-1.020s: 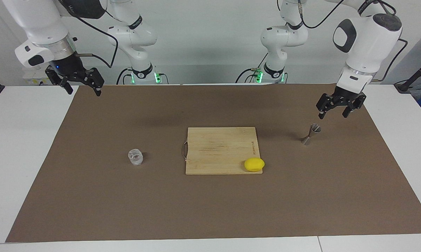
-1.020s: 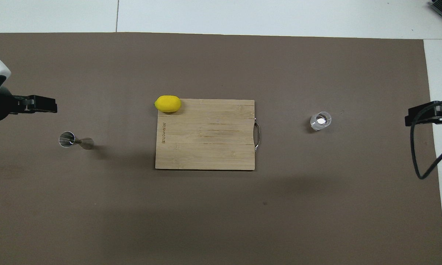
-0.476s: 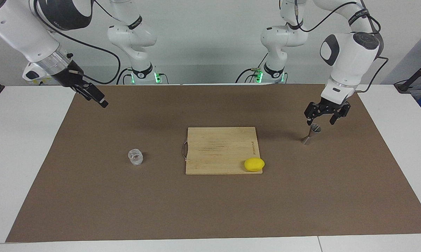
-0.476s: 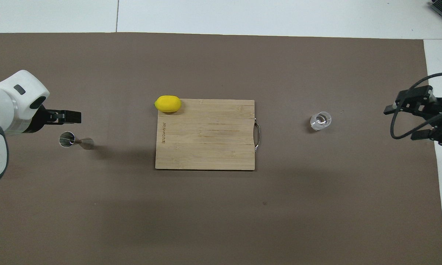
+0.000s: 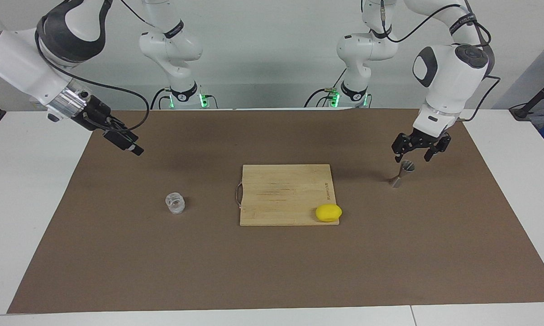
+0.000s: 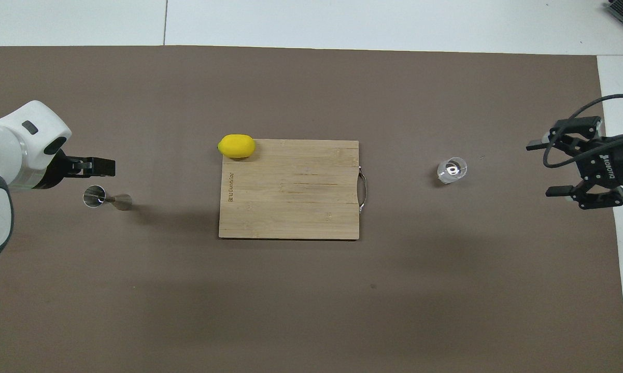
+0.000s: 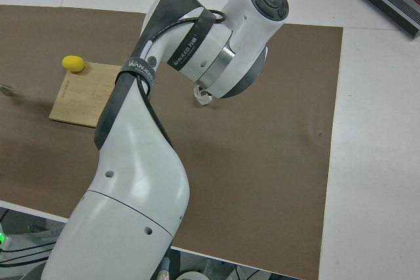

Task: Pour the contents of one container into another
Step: 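Open both grippers and approach the metal cup and glass cup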

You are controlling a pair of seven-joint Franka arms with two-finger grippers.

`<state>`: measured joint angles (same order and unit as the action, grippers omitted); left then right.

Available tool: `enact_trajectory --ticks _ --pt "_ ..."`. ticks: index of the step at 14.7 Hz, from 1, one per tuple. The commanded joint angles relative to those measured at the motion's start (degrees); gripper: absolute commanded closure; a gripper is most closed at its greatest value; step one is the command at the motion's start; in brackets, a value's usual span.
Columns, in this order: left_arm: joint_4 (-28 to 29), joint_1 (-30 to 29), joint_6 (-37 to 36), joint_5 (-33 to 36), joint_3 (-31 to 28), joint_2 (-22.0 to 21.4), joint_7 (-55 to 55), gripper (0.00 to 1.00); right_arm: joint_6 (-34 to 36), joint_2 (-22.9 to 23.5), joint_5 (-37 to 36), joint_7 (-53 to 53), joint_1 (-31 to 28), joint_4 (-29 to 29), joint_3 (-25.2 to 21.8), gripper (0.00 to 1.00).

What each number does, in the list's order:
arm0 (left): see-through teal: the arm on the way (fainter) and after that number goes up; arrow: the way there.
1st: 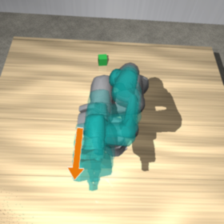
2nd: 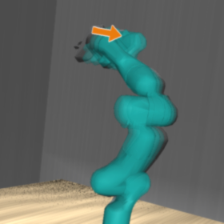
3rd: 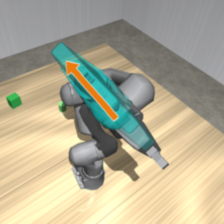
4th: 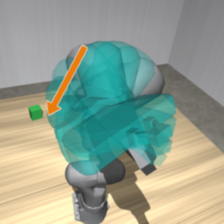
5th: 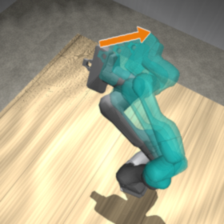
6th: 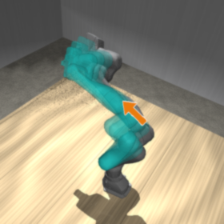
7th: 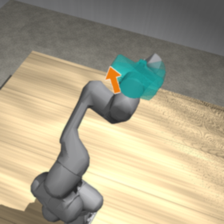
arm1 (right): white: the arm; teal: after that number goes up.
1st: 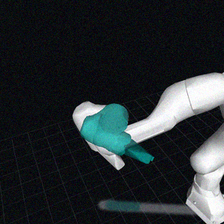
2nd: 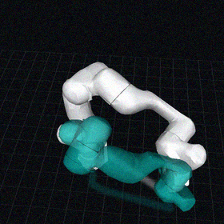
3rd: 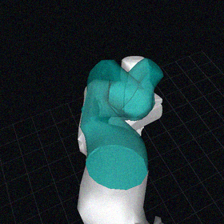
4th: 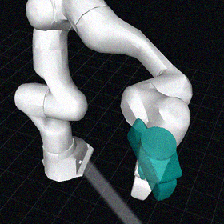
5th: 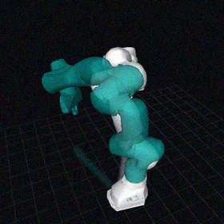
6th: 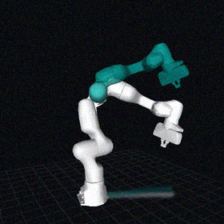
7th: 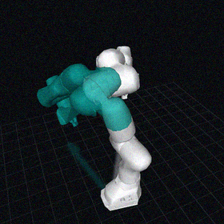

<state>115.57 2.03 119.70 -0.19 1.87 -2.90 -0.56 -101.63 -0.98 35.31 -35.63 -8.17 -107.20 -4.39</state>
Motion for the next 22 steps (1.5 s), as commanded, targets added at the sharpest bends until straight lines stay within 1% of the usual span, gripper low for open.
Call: enact_trajectory --ticks 1,4,5,6,7,8,10,11,13,15,16,17,19,20,22 --pt "0.79 2.27 -1.39 0.28 -0.46 -1.05 0.47 0.0 0.2 0.45 2.92 -0.68 -1.76 -3.27 0.7 0.0" --pt "0.71 1.66 -1.66 0.28 -0.46 -1.23 0.83 0.0 3.97 3.7 8.62 -1.98 -2.81 -3.19 0.61 0.0" --pt "0.01 1.58 -3.23 0.1 -0.46 -1.15 0.65 0.0 4.24 5.19 9.51 -3.56 -4.3 -3.11 0.7 0.0" --pt "-0.26 1.66 -4.2 -2.6 -0.55 -1.23 2.13 0.0 4.24 6.77 11.0 -5.75 -4.75 -2.93 0.7 0.0" --pt "-0.43 0.79 -4.9 -9.15 -1.16 -1.23 6.5 0.0 4.16 8.26 12.14 -8.9 -5.1 -2.67 0.7 0.0" --pt "-0.44 -0.87 -5.17 -12.96 -1.25 -1.23 13.76 0.0 3.63 9.41 14.07 -13.11 -5.97 -2.49 0.7 0.0" --pt "-0.35 -4.38 -6.05 -15.26 -1.17 -1.32 29.31 0.0 3.1 12.05 16.98 -21.46 -6.42 -1.7 0.61 0.0" --pt "-0.44 -5.79 -6.32 -17.8 -1.25 -1.41 35.22 0.0 3.01 12.93 18.38 -24.55 -6.51 -1.7 0.61 0.0" --pt "-0.35 -10.09 -8.76 -23.34 -1.25 -1.5 42.98 0.0 2.58 14.86 20.85 -27.82 -7.38 -1.61 0.7 0.0" --pt "-0.44 -13.43 -10.44 -27.04 -1.25 -1.06 48.26 0.0 2.75 18.02 21.12 -28.1 -7.65 -1.17 0.79 0.0" --pt "-0.44 -15.11 -10.8 -28.8 -1.25 -0.71 54.21 0.0 2.75 20.12 21.29 -27.83 -7.65 -0.48 0.87 0.0" --pt "-0.35 -16.43 -10.63 -31.08 -1.25 -0.01 62.44 0.0 2.66 22.06 21.99 -27.83 -7.65 0.66 0.88 0.0" --pt "-0.35 -20.38 -10.62 -37.31 -1.25 2.01 77.31 0.0 2.14 24.09 22.96 -27.74 -7.65 1.29 0.96 0.0" --pt "-0.35 -21.79 -10.8 -39.52 -1.25 2.8 81.64 0.0 1.87 25.06 23.57 -27.48 -7.65 1.29 0.96 0.0" --pt "-0.35 -24.52 -11.76 -41.2 -1.25 4.82 85.28 0.0 1.0 26.64 25.24 -24.77 -7.65 1.29 0.96 0.0"
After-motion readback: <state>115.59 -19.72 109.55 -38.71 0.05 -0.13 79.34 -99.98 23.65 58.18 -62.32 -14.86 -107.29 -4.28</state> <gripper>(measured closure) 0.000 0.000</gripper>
